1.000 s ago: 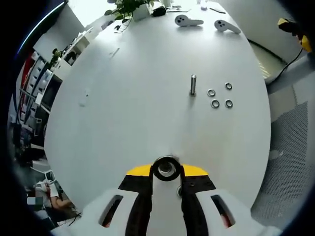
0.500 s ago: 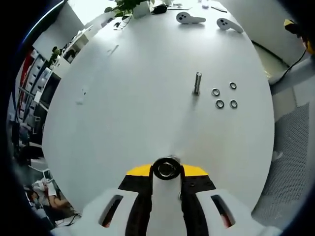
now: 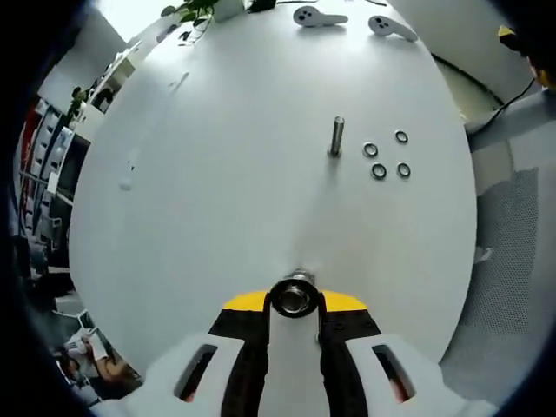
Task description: Place the washer onto the threaded stud by aligning its center hole with the stud, sliding it down to the base, and recovering from edge contact or off-axis alignment until the washer reaches the visible bottom stop.
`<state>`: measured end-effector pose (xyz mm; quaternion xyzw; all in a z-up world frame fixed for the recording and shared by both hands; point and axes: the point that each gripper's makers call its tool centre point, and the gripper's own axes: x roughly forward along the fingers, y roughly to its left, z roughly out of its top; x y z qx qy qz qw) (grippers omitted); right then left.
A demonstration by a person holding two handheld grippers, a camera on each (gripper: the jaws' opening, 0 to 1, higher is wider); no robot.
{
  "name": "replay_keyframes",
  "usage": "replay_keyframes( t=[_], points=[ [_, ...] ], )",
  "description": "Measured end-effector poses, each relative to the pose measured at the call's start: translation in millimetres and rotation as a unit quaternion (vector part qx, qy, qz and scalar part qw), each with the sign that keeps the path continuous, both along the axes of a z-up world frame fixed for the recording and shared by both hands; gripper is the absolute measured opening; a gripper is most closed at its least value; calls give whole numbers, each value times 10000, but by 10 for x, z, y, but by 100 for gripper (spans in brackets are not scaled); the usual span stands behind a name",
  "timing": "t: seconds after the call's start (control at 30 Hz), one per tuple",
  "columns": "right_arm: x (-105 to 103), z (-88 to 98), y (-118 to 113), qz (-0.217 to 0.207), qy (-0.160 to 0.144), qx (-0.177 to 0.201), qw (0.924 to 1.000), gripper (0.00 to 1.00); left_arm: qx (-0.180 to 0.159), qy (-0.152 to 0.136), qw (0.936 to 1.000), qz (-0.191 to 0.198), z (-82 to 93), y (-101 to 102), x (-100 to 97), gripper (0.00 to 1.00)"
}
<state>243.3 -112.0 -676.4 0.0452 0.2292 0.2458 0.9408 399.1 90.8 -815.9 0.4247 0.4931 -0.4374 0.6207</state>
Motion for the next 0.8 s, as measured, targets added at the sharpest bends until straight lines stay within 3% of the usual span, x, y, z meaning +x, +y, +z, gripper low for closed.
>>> replay_keyframes(
  t=[0.23,0.8],
  points=[
    [-3,-5,-18,-44,9,-22,10000,34,121,195,9997,42,-118,9,4,19],
    [-4,-18,-38,-78,16,-113,9999,34,-118,51,9994,329,-361,37,-35,19]
  ],
)
